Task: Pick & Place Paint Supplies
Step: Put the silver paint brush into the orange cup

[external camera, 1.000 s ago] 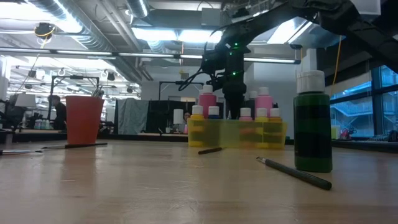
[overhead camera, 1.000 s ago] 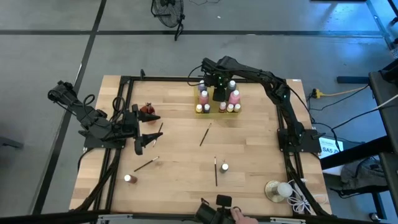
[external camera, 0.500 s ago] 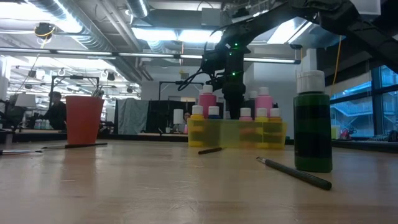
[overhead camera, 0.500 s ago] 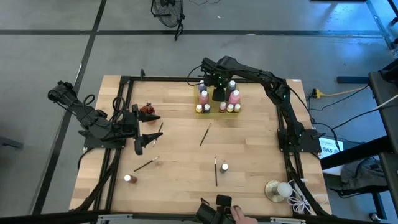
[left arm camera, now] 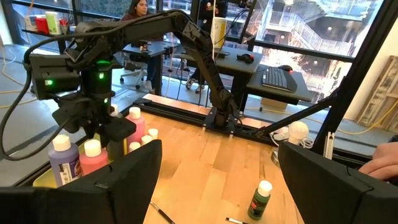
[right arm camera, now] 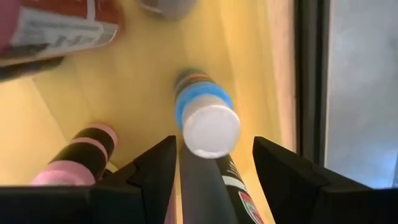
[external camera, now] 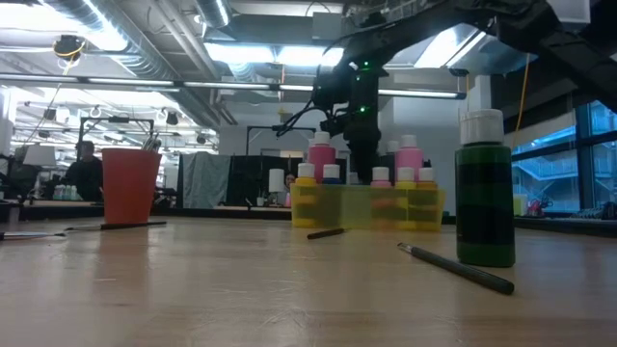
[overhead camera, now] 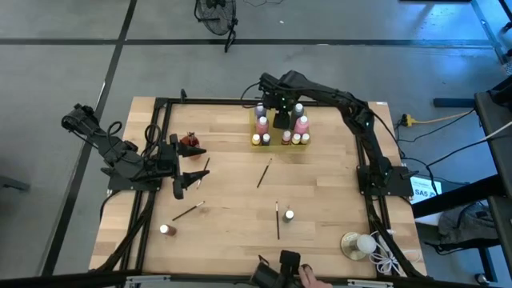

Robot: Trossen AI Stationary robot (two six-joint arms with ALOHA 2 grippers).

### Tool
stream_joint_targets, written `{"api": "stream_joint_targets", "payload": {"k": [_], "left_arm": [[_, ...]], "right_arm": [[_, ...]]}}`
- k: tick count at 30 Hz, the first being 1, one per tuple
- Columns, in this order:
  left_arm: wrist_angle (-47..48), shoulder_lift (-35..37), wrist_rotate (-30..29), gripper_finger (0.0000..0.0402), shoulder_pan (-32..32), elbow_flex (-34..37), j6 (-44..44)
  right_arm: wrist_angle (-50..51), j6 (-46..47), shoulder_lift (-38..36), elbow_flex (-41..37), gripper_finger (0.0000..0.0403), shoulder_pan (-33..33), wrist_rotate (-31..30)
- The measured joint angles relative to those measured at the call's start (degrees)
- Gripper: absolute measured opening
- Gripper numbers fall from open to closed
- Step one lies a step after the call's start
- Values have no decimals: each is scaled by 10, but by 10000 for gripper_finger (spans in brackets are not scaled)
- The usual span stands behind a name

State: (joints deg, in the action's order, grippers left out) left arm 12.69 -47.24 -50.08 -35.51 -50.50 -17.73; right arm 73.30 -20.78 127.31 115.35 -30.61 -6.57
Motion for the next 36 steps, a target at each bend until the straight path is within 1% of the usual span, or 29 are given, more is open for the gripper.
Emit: {"api": "stream_joint_targets", "payload": {"k": [6,11,16,19,21,26,29,33,36], "left_arm": [[0,0,0,317,0,0,0],[0,0,0,317,0,0,-1],[0,0,7,317,0,0,-75],[0,-1,38,317,-1,0,-87],[0,-4,51,317,-2,0,-100],[18,-21,58,317,-1,0,-105],[44,-36,66,317,-1,0,-131],[120,-62,86,313,-1,0,-199],[200,-88,110,304,0,0,-267]], "right_arm": [[3,4,-24,3,216,6,-10],[19,8,-60,3,216,18,-24],[47,30,-111,3,216,40,-38],[73,48,-147,3,216,57,-36],[101,64,-170,3,216,68,-8],[168,98,-223,3,216,99,80],[167,122,-254,3,216,121,128],[167,141,-296,4,216,154,201],[167,155,-316,4,216,183,220]]}}
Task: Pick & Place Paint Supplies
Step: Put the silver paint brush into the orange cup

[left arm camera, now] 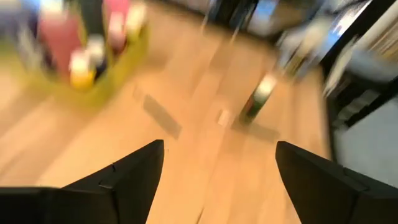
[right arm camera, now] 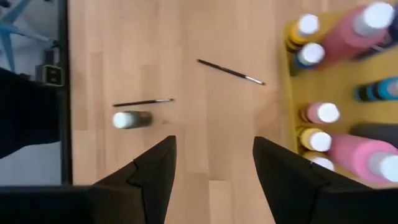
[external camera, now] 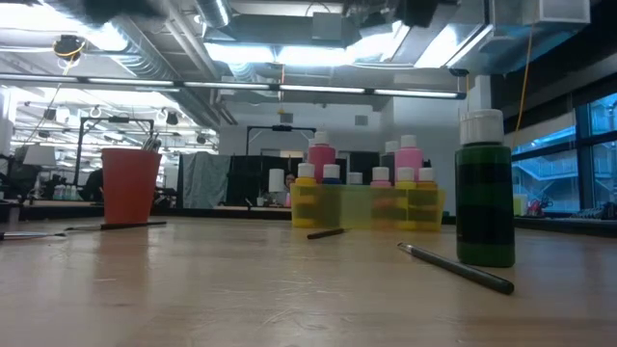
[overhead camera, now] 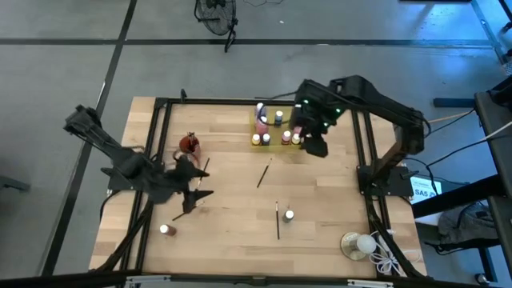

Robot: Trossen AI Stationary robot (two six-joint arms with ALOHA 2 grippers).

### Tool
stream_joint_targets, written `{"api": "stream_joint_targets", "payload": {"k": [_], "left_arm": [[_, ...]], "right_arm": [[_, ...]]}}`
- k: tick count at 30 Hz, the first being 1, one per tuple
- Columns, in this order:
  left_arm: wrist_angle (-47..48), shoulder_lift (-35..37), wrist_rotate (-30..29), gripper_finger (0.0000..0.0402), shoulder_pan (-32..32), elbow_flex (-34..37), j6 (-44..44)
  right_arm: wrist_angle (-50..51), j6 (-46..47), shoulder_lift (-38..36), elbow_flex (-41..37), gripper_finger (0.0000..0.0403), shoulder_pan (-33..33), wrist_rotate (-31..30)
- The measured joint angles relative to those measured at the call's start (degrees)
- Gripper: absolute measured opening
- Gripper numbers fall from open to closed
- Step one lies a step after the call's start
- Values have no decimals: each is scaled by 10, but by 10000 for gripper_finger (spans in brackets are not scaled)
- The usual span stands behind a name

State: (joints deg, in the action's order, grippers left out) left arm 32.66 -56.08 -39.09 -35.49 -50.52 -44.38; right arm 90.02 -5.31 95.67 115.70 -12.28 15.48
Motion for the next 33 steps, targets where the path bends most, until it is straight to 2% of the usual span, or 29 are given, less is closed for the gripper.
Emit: {"api": "stream_joint_targets", "payload": {"k": [3,8,17,24,29,33], "left_arm": [[85,-38,56,296,0,0,-68],[187,-115,204,286,0,0,-146],[184,-226,374,281,47,0,-237],[183,-304,460,281,126,0,-210],[173,-340,472,281,167,0,-183],[115,-359,466,281,181,0,-144]], "right_arm": [[0,4,-16,0,215,28,1],[-5,4,-21,0,215,63,1],[-19,2,-19,-1,215,89,1],[-20,3,-19,-1,215,90,-2],[-20,11,-18,-1,215,94,-2],[-20,15,-18,-1,215,104,-2]]}}
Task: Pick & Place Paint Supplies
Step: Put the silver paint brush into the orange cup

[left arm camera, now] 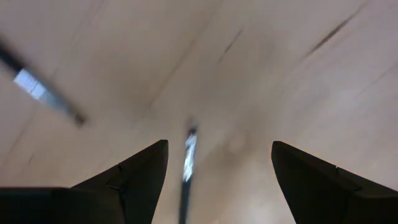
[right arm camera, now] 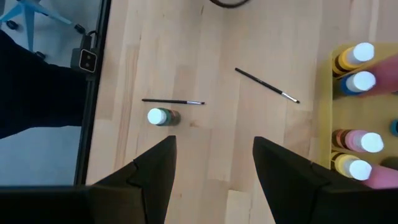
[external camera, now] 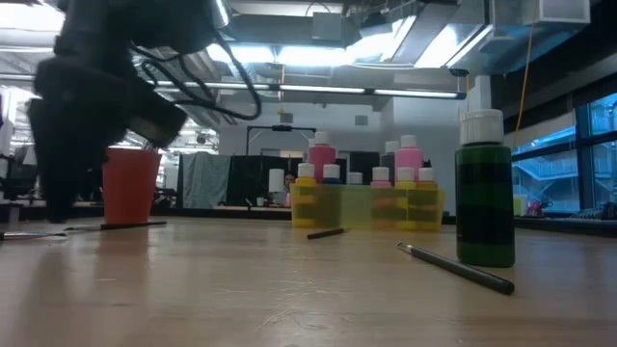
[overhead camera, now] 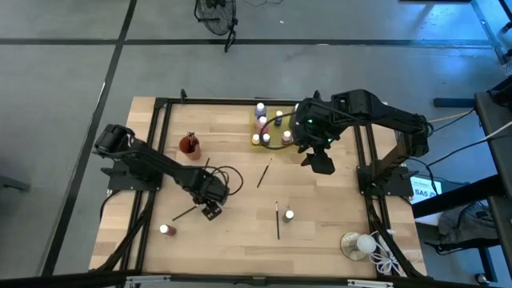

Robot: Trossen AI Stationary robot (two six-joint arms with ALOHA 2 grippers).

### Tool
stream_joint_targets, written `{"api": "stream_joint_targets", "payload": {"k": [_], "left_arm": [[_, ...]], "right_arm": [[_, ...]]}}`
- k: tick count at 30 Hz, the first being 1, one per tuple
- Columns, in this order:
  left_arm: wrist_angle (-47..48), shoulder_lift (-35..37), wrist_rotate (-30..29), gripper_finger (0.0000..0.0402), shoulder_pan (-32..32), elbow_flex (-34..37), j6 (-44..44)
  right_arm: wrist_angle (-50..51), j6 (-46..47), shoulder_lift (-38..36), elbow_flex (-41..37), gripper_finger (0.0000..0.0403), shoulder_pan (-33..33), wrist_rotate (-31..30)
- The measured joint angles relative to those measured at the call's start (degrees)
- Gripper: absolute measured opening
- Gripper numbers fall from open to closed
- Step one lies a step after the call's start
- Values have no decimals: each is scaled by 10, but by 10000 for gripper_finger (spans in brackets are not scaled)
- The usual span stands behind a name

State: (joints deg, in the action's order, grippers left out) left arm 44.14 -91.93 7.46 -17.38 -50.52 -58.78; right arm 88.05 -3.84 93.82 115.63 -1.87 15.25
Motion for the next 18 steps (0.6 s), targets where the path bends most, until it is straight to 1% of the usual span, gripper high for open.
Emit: {"api": "stream_joint_targets", "payload": {"k": [4,10,18], "left_arm": [[-26,-19,-13,281,3,0,3],[-20,-43,0,281,3,-3,1],[-7,-42,-3,281,-12,-2,3]], "right_arm": [[1,0,0,0,215,14,0],[5,0,0,0,215,35,0],[5,0,0,0,215,57,-2]]}}
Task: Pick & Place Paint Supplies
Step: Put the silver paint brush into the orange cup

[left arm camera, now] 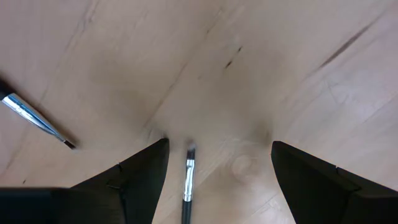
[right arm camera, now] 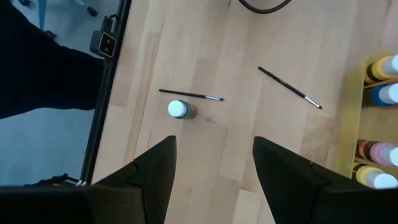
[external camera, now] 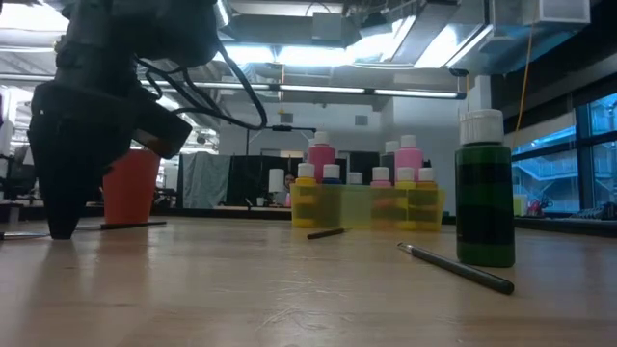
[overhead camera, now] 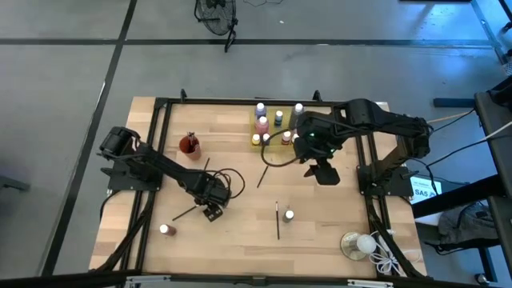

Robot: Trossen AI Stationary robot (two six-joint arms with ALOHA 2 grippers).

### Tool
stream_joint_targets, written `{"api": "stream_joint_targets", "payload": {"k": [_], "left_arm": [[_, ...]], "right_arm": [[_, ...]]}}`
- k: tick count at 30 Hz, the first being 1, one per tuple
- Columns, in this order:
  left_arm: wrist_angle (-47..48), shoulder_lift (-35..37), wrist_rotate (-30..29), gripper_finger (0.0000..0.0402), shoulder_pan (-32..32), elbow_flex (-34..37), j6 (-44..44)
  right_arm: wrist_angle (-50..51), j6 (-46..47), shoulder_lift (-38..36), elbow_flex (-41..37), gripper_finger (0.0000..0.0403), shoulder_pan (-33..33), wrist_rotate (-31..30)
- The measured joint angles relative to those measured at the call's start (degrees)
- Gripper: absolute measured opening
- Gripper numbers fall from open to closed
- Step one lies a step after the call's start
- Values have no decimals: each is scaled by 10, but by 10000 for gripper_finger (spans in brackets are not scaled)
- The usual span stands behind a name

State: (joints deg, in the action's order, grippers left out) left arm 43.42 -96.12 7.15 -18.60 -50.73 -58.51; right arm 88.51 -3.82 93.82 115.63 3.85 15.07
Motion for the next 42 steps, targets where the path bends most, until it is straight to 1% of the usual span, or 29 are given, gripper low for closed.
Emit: {"api": "stream_joint_targets", "payload": {"k": [7,11,16,23,31,39,42], "left_arm": [[11,0,10,274,-4,1,13],[20,0,15,249,-4,1,13],[20,0,-2,217,-5,2,24],[6,-12,-14,191,-5,2,33],[11,-28,-14,185,1,-1,19],[13,-28,-12,184,17,-3,32],[14,-28,-11,178,21,-4,39]], "right_arm": [[0,4,0,0,215,11,0],[0,12,0,0,215,11,0],[0,18,0,0,215,11,0],[0,21,0,0,215,11,0],[0,21,0,0,215,11,0],[0,19,0,0,216,11,0],[0,19,0,0,216,11,0]]}}
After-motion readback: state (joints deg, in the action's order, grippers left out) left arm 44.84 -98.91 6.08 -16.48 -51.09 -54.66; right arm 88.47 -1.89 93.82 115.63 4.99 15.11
